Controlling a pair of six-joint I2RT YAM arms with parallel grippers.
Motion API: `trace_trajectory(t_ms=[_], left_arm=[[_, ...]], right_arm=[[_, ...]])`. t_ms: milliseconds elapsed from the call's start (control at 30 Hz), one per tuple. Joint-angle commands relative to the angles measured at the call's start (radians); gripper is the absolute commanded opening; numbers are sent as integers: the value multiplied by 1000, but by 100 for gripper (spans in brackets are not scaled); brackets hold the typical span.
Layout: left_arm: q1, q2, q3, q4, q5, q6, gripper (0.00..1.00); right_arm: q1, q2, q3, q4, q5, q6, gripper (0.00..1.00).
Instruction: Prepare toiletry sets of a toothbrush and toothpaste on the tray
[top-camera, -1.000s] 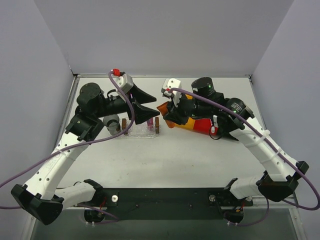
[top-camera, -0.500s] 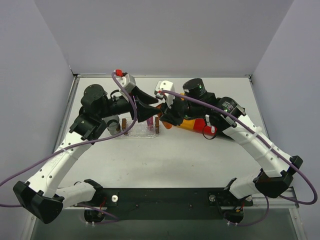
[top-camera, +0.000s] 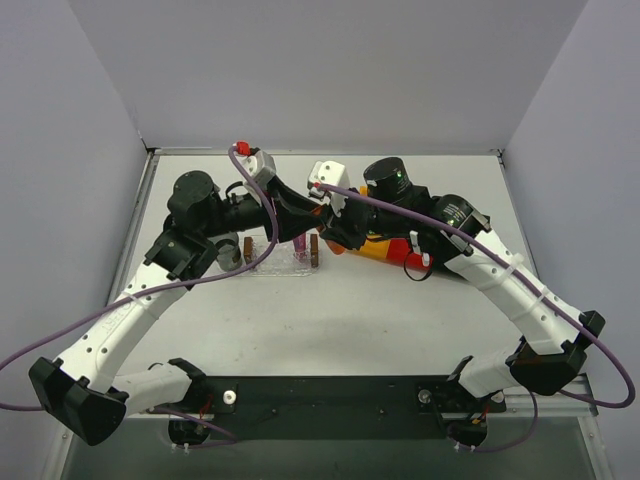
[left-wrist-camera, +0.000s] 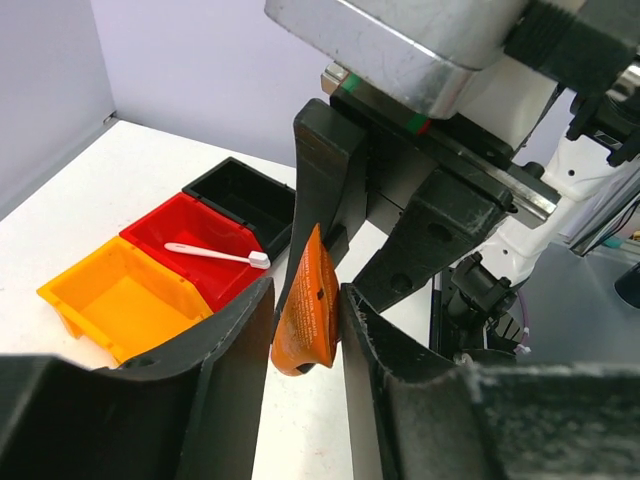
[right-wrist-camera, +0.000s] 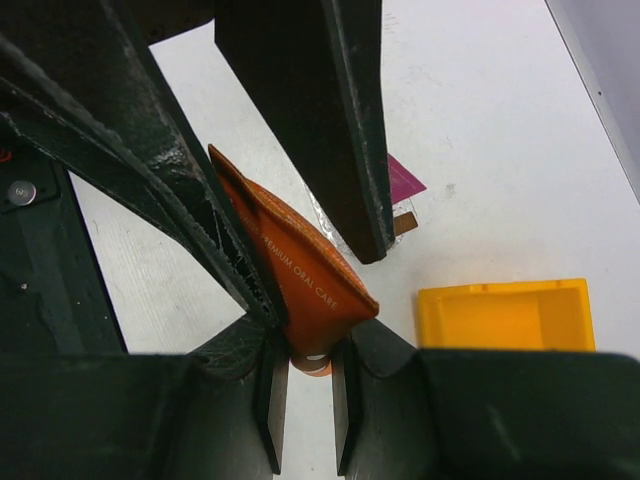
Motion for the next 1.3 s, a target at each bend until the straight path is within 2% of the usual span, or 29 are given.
trace_trajectory(t_ms=[0, 67, 167, 200, 233, 400, 433, 567, 600, 667, 700, 800, 1000, 1267], left_arm=[[-3, 10, -10, 52, -17, -5, 40], [-3, 12, -16, 63, -9, -13, 36], [-5, 14, -19, 74, 2, -21, 16], [-5, 14, -21, 74, 2, -21, 5], [-5, 14, -22, 74, 2, -21, 0], [-5, 1, -30, 75, -1, -19, 0], [-5, -2, -33, 75, -8, -15, 0], [1, -17, -27, 62, -23, -2, 0], [2, -19, -25, 58, -28, -1, 0], [6, -22, -18, 54, -26, -1, 0], [8, -25, -15, 54, -23, 1, 0], [12, -29, -5, 48, -15, 2, 0], [21, -46, 11, 8, -14, 34, 0], [34, -83, 24, -139, -89, 191, 0]], right_arm=[[24, 11, 50, 42, 2, -13, 0], [27, 14, 51, 42, 3, -13, 0], [30, 16, 53, 44, 5, -13, 0], [30, 19, 53, 42, 8, -13, 0], [29, 19, 53, 42, 9, -13, 0], [32, 17, 50, 41, 17, -16, 1], [32, 17, 48, 42, 17, -17, 4], [30, 11, 41, 39, 22, -23, 23], [32, 11, 36, 38, 23, -25, 31], [32, 10, 33, 38, 34, -26, 38], [32, 10, 31, 39, 40, -26, 44], [32, 7, 24, 39, 80, -32, 53], [29, 2, 8, 39, 143, -46, 60], [9, -53, -44, 44, 239, -82, 67]])
